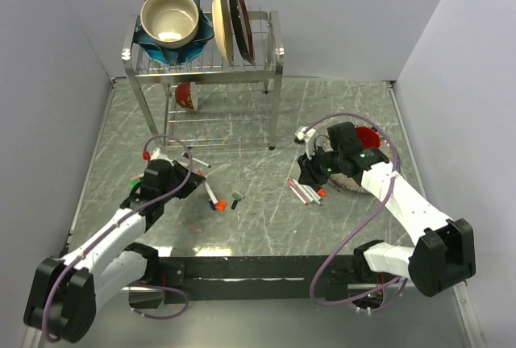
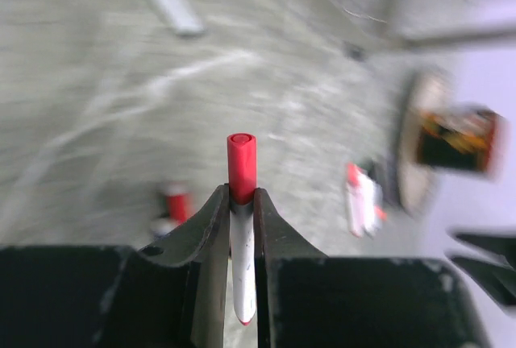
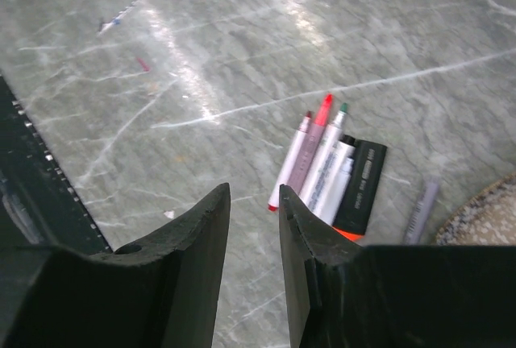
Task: Open the pen caps
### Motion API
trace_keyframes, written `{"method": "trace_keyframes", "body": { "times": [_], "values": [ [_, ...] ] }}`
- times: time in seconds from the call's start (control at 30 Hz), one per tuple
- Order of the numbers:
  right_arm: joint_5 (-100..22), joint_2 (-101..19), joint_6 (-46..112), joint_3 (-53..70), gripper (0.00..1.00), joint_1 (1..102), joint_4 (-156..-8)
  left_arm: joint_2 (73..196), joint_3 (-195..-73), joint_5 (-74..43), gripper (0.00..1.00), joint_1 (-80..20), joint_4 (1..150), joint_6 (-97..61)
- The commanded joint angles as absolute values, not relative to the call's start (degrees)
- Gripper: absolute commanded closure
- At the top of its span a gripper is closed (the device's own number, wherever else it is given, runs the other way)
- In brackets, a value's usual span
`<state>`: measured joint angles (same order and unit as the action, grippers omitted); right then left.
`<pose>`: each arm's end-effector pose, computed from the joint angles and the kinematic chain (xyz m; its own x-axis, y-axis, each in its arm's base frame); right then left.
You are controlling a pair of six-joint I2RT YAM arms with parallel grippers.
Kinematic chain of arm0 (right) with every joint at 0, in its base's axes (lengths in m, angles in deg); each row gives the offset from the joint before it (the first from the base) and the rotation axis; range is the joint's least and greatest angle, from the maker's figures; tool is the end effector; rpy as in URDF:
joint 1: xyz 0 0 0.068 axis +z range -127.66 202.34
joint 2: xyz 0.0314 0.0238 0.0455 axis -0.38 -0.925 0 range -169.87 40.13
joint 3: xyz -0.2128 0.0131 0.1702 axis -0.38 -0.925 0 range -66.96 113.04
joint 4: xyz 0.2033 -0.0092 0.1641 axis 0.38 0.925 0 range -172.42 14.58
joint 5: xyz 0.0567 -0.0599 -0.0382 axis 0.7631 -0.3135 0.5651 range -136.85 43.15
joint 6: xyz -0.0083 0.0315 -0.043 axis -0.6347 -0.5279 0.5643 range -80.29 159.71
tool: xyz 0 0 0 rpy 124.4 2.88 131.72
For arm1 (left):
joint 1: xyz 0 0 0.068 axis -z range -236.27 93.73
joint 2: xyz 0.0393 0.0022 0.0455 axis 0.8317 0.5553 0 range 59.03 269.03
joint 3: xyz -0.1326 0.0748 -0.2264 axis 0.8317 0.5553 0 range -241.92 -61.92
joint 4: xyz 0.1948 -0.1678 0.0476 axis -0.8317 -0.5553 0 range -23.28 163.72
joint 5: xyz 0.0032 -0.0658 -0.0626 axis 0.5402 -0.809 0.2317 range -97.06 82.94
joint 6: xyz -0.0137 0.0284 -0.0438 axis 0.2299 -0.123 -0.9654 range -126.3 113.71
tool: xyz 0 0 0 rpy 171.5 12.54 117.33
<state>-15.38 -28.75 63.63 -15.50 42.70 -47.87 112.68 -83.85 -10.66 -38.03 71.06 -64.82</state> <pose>0.2194 0.1014 0.2614 -0.4324 -0.5295 -0.7299 -0.8464 0.5174 0.1261 0.1834 -0.0627 0.1865 -0.5884 -0.7023 -0.4007 -0.2685 0.6372 -0.7224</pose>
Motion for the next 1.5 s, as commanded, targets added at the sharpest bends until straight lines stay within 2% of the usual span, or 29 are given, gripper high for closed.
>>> {"method": "trace_keyframes", "body": {
  "times": [0.0,0.13,0.23,0.5,0.6,0.67,0.77,0.93,1.1,1.2,1.27,1.33,1.37,1.4,1.43,1.47],
  "values": [
    [-6.3,-24.9,65.7,-13.7,0.61,42.4,-47.3,108.3,-77.7,-23.8,0.99,-36.6,93.1,-62.7],
    [1.8,-23.4,66.2,-14.4,0.6,42.3,-47.7,107.0,-73.9,-23.0,0.99,-31.4,102.5,-65.1],
    [9.1,-23.4,65.9,-15.0,0.59,42.3,-48.2,107.8,-73.3,-17.5,0.99,-25.1,109.0,-66.9],
    [18.2,-24.6,62.5,-18.0,0.51,42.1,-52.5,121.4,-79.3,-0.9,0.99,-8.7,122.7,-67.4],
    [20.6,-23.8,58.8,-19.7,0.46,41.1,-56.4,127.3,-83.3,2.8,0.99,-4.9,125.7,-66.7],
    [22.8,-23.2,56.0,-21.1,0.38,40.4,-59.8,130.7,-86.2,4.7,0.99,-2.3,126.4,-66.1],
    [22.7,-22.4,51.1,-22.9,0.33,39.9,-64.3,133.8,-89.0,7.6,0.99,0.0,127.3,-65.2],
    [19.0,-22.7,43.8,-24.1,0.32,39.8,-68.7,136.9,-92.8,13.0,0.99,3.3,128.1,-63.9],
    [15.2,-22.4,40.6,-24.9,0.32,39.8,-72.1,139.7,-95.4,13.2,0.99,5.0,129.2,-62.9],
    [14.7,-22.9,39.9,-25.1,0.36,39.7,-72.2,140.9,-96.4,13.5,0.99,5.9,130.2,-62.5],
    [15.5,-23.5,40.2,-24.4,0.59,39.7,-71.0,141.5,-97.2,12.6,0.99,6.0,130.5,-62.2],
    [16.5,-24.1,42.8,-22.8,1.0,39.8,-68.8,141.6,-98.1,11.3,0.99,6.0,129.4,-61.6],
    [16.8,-24.6,44.2,-22.1,1.0,39.7,-65.6,141.3,-98.3,11.0,0.96,6.0,128.4,-60.9],
    [17.3,-24.8,46.0,-21.4,1.0,39.8,-64.6,140.8,-98.5,10.4,0.89,6.0,127.7,-60.6],
    [17.9,-24.9,47.1,-20.9,1.0,39.7,-62.6,139.5,-98.4,10.4,0.76,6.0,126.1,-60.2],
    [18.2,-25.1,48.2,-20.5,1.0,39.8,-61.6,138.8,-98.2,10.7,0.54,6.0,125.8,-59.6]
  ]
}}
